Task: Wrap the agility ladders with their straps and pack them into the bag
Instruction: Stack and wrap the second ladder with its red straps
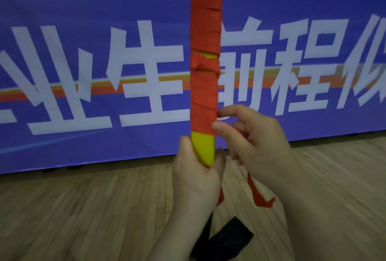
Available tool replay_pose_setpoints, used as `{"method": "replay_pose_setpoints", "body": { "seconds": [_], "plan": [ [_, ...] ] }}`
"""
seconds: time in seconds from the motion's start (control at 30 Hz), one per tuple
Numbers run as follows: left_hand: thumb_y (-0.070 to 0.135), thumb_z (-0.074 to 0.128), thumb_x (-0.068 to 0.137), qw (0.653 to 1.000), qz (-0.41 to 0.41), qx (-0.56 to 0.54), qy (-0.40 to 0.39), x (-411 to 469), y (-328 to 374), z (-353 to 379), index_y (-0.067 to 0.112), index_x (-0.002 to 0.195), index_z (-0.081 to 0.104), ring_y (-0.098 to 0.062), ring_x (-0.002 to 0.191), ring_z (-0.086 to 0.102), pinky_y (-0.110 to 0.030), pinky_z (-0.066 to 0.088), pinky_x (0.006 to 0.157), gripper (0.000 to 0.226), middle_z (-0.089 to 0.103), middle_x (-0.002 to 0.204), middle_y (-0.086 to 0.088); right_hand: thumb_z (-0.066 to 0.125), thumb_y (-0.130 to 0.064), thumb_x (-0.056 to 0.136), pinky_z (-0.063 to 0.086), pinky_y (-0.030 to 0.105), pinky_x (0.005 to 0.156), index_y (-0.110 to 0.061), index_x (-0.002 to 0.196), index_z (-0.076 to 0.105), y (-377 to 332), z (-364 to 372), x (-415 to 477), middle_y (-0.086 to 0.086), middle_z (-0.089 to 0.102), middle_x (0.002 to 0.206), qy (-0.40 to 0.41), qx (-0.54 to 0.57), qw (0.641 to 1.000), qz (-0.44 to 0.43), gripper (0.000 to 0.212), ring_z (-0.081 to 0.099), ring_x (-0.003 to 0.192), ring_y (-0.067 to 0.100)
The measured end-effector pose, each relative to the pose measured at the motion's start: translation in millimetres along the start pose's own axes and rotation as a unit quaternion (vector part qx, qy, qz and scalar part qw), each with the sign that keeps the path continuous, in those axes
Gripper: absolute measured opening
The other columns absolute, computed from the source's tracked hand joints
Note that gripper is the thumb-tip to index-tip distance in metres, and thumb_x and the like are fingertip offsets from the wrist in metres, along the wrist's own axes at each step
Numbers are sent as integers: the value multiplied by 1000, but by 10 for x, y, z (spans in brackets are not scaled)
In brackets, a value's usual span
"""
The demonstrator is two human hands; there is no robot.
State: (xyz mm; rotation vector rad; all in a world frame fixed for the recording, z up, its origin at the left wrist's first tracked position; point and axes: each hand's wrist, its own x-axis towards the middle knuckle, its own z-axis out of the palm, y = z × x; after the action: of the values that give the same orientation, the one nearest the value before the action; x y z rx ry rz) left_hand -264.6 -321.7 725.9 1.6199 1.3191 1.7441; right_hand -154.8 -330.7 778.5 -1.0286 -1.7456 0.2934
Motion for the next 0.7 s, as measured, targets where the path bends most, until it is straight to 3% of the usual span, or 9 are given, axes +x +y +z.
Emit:
{"method": "replay_pose_setpoints", "body": {
  "seconds": [0.07,0.13,0.27,0.33,0.4,0.43,0.5,0.6,0.7],
  "plan": [
    [17,69,76,1000,26,10,7,64,10,-53,18,78,47,-6,54,50,-25,43,50,22,54,62,8,54,-31,91,43,17,46,-21,79,53,30,-11,-10,0,62,53,-34,68,997,21,15,54,43,6],
    [15,65,74,999,24,-30,-33,67,69,-98,16,75,47,-3,50,48,-18,39,45,19,54,59,13,54,-29,90,43,15,49,-19,75,52,61,-12,2,1,61,54,-85,101,991,29,19,55,48,7],
    [10,53,62,979,1,-131,-157,105,41,-181,15,78,56,-11,49,37,-31,33,44,17,38,55,4,59,-35,82,37,16,46,-13,70,51,111,5,62,-2,49,48,-113,170,979,8,27,43,45,5],
    [5,55,55,932,-47,-244,-264,106,8,-223,24,71,61,-11,45,33,-22,29,42,25,37,54,2,68,-29,82,37,16,45,-10,75,52,141,16,90,0,49,48,-117,234,965,10,26,43,42,5],
    [8,58,50,861,-92,-353,-353,82,15,-261,18,72,61,-11,43,36,-20,31,42,24,44,56,1,73,-24,80,45,20,46,-11,95,56,137,-5,116,9,57,52,-158,292,943,30,27,55,42,11],
    [11,59,49,843,-99,-366,-381,73,7,-280,13,75,60,-14,45,40,-21,34,44,26,48,58,-2,73,-24,79,49,25,47,-16,107,57,133,-26,132,12,60,54,-188,301,934,35,34,59,44,18],
    [19,61,53,859,-80,-290,-414,97,6,-326,7,81,59,-20,56,49,-25,41,54,30,57,65,-6,76,-26,78,54,40,48,-25,112,61,95,-93,157,14,63,57,-223,283,933,23,38,61,47,35],
    [26,63,64,922,-51,-98,-372,188,33,-386,17,98,61,-13,75,61,-35,54,72,35,66,83,0,77,-32,76,54,61,68,-19,100,68,106,-156,191,29,65,76,-152,171,973,26,29,62,72,52],
    [26,58,68,973,-17,-112,-203,229,166,-353,32,129,40,-3,99,61,-34,54,83,64,62,108,12,66,-46,76,55,49,65,-24,90,67,88,-115,149,5,67,68,-114,6,993,29,26,64,65,25]
  ]
}}
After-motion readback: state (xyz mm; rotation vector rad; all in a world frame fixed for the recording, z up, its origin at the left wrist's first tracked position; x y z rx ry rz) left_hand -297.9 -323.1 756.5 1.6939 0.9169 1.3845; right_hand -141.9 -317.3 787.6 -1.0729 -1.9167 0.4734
